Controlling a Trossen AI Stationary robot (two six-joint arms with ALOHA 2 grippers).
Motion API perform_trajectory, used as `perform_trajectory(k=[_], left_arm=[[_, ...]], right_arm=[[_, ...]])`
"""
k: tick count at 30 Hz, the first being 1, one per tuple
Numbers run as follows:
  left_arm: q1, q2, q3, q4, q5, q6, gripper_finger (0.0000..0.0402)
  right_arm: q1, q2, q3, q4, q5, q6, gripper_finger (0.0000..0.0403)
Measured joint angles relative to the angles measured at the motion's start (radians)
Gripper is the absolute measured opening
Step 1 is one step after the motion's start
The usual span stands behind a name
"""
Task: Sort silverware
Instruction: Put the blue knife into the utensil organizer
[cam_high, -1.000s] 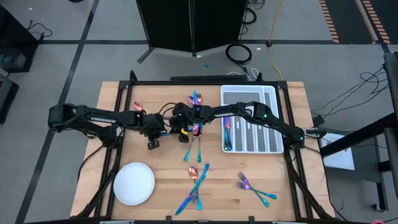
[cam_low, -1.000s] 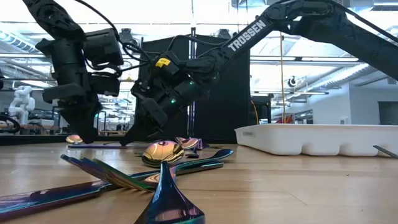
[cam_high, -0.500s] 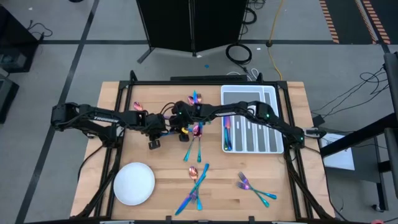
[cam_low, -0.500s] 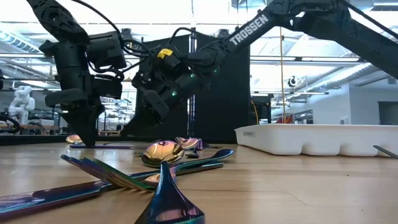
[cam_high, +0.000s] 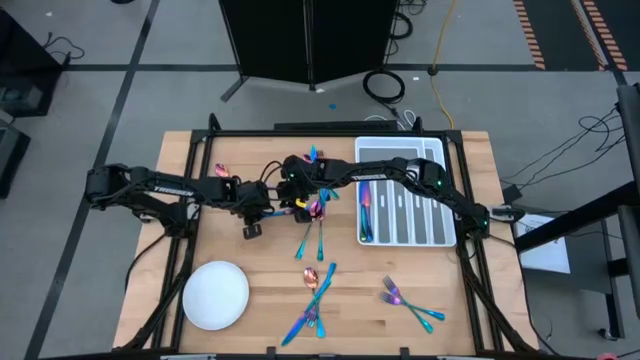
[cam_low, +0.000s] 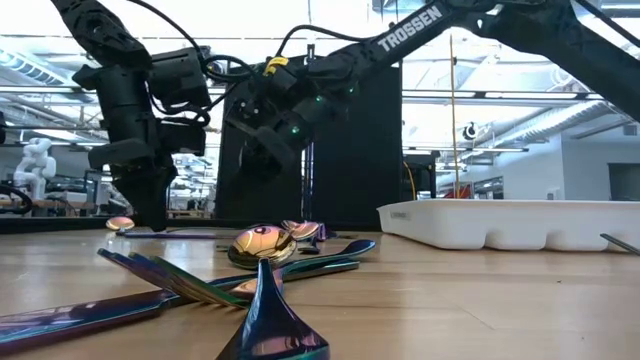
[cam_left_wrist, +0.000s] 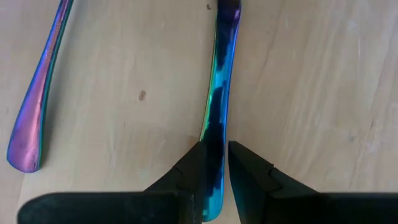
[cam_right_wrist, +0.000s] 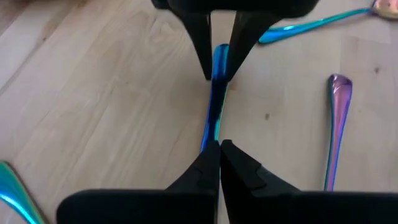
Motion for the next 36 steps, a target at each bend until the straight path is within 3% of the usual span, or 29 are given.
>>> perform_trajectory(k=[5,15,19,28,36], left_arm=[[-0.001,-0.001,0.0,-0.016,-0.003,0.001,0.0079],[-0.001,-0.002,0.002,-0.032,-0.039,-0.005,0.0163],[-0.001,0.003,0.002,-0.036,-0.019,-0.003,0.0177],[-0.003,0.056,0.009,-0.061,0.004,-0.005,0.0172],[-0.004,0.064,0.008,-0.077,-0.026,0.002,0.0093]], right_arm=[[0.0,0.0,-0.003,-0.006,-0.001,0.0,0.0],[0.0,0.0,-0.003,-0.014,-0.001,0.0,0.0],[0.0,0.0,-0.003,-0.022,-0.001,0.0,0.0],[0.0,0.0,-0.004,-0.043,-0.001,-0.008,0.0],[0.0,0.0,-0.004,-0.043,-0.001,-0.008,0.0]])
